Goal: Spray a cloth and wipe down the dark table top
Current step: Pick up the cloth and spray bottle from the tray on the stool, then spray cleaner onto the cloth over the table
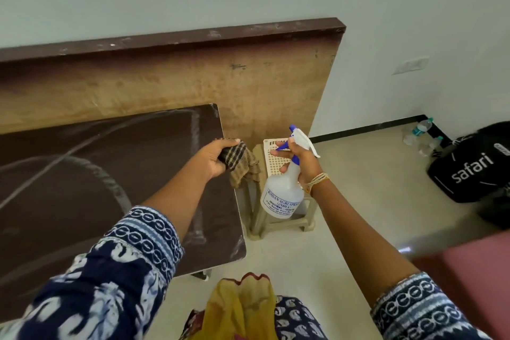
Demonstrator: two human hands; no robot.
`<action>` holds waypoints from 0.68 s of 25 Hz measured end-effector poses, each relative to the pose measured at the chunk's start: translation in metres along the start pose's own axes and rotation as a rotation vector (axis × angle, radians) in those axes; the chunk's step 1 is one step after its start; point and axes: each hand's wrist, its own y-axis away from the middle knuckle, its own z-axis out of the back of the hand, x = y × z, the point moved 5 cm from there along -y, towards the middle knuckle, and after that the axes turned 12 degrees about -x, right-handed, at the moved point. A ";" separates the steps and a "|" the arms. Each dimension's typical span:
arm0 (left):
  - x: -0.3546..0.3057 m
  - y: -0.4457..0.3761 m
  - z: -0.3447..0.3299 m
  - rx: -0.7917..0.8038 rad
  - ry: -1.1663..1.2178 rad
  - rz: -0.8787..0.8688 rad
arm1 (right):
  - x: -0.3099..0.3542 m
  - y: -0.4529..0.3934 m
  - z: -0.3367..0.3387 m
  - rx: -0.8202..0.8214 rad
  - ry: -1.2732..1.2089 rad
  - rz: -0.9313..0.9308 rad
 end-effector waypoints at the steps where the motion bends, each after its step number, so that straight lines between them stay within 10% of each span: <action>1: 0.004 0.009 0.008 0.013 -0.008 0.004 | -0.002 0.015 -0.004 0.000 -0.008 0.019; 17: 0.023 0.168 0.179 -0.043 0.002 -0.145 | -0.055 0.225 -0.096 0.003 0.030 0.002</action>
